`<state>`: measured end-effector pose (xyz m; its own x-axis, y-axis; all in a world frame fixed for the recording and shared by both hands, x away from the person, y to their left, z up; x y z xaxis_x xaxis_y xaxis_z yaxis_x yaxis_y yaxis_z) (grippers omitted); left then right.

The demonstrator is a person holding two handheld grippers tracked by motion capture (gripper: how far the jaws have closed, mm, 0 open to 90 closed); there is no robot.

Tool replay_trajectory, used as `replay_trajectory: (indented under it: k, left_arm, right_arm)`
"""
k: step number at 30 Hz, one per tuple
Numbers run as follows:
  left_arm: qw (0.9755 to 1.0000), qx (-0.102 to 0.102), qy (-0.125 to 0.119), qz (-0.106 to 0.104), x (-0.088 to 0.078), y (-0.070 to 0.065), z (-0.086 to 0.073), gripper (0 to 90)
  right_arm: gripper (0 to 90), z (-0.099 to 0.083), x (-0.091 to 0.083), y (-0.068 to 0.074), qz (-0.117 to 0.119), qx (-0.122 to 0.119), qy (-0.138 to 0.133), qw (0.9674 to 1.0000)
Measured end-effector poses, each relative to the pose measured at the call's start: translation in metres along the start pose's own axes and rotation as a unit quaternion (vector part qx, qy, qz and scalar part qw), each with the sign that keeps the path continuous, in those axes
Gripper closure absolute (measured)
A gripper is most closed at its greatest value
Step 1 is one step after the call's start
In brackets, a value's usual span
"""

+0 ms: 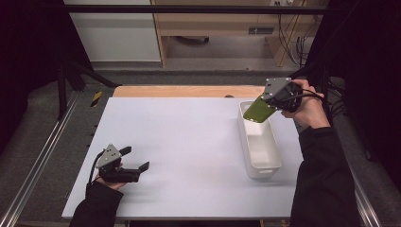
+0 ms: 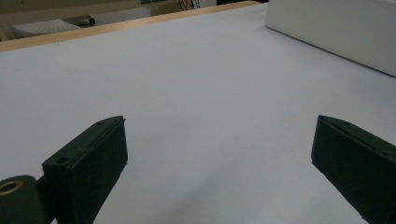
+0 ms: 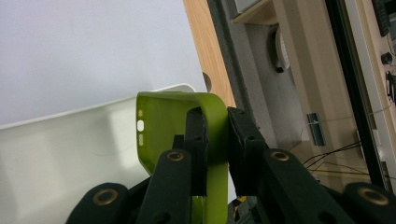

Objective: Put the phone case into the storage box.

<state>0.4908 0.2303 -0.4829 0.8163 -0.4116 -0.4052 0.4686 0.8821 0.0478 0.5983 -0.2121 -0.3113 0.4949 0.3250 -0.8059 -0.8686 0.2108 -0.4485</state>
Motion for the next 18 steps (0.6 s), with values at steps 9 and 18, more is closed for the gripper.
replay_trajectory:
  k: [9,18]
  left_arm:
    - [1.0,0.006,0.001,-0.001,0.003,-0.002,-0.001,3.2]
    - [0.9999,0.005,0.014,-0.003,0.009,-0.003,-0.004,3.2]
  right_arm:
    - [79.1,-0.006,0.01,-0.005,0.007,-0.022,-0.004,0.9997]
    - [79.1,-0.009,0.025,-0.013,0.021,-0.05,-0.004,0.9985]
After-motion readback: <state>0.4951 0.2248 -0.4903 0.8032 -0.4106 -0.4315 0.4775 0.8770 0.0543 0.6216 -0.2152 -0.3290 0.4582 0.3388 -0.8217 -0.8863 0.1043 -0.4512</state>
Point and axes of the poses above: each handheld gripper's, and its own axes: x roughly forward along the jaws, z roughly out of its top, y roughly to its left, the point moved 7 cm from there along x, roughly forward along the jaws, and after that the axes turned 14 degrees about z, right-handed, at the moved point
